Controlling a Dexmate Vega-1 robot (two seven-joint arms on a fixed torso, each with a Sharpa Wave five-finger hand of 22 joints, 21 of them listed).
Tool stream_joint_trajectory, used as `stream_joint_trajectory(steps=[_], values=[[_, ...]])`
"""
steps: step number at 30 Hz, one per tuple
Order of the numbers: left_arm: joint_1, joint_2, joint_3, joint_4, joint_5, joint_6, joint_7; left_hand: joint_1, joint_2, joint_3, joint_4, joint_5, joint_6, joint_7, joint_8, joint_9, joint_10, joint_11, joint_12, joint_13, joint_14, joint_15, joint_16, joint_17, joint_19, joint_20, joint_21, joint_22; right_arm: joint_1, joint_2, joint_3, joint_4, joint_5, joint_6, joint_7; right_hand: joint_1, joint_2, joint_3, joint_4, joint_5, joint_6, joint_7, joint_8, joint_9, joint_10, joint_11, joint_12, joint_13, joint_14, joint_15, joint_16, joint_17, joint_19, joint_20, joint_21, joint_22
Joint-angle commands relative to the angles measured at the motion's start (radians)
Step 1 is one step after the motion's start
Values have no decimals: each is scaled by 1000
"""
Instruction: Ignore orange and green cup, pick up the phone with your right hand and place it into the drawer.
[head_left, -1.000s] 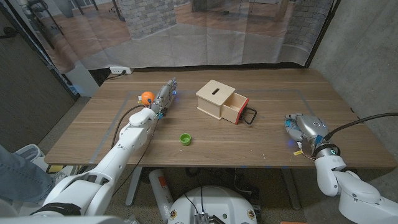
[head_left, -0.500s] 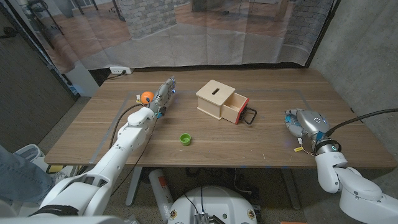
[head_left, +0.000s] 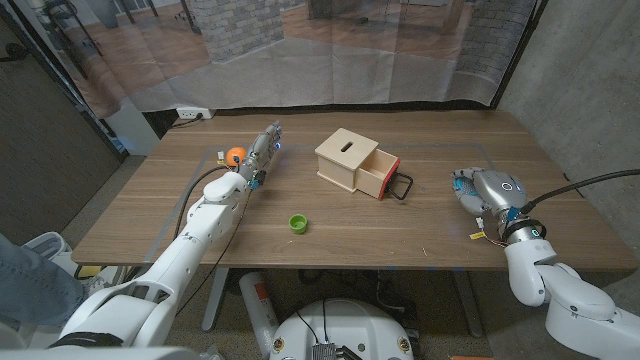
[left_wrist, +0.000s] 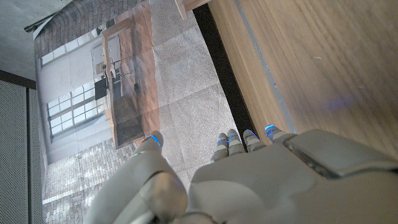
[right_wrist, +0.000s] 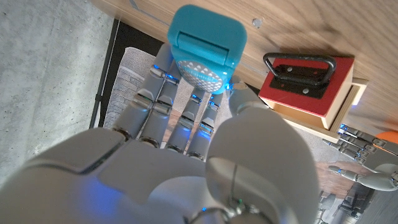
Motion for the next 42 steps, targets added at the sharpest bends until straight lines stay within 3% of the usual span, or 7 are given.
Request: stream_joint_trajectory(steps=[1, 16, 36, 42], values=[[-5, 1, 4, 2, -1, 1, -2, 3, 10, -5, 2, 5, -1, -1, 3, 6, -5, 7, 4, 1, -9, 4, 3, 3, -51, -7, 0, 1, 42, 27, -12, 18, -30, 53, 11, 44, 32, 0, 2, -4, 14, 0, -3, 4, 7, -4, 2, 3, 31, -153, 0, 6, -6, -83, 5, 6], [1, 10, 1, -19, 0, 17, 10, 4, 12, -7, 2, 5, -2, 0, 3, 6, -4, 4, 5, 1, -11, 5, 3, 3, -52, -9, 0, 1, 128, 59, -51, 54, -65, 116, 46, 50, 30, 1, 0, -5, 23, -1, -3, 4, 9, -7, 3, 3, 37, -154, -3, 7, -13, -83, 12, 7], [9, 16, 4, -42, 6, 24, 20, 6, 14, -11, 2, 5, -2, 2, 2, 6, -6, 5, 4, 1, -20, 4, 1, 3, -70, -26, -5, 2, 160, 75, -44, 74, -78, 210, 46, 56, 34, 1, 1, -6, 32, -1, -3, 4, 12, -8, 2, 4, 43, -153, -5, 10, -18, -84, 23, 9], [23, 22, 2, -65, 5, 30, 30, 6, 14, -12, 2, 5, -2, 1, 2, 6, -5, 7, 5, 1, -20, 3, 1, 3, -72, -25, -5, 2, 169, 87, -39, 83, -71, 250, 41, 58, 29, -2, 1, -8, 32, -1, -6, 4, 18, -3, 5, 4, 48, -153, -10, 8, -2, -97, 36, 10]])
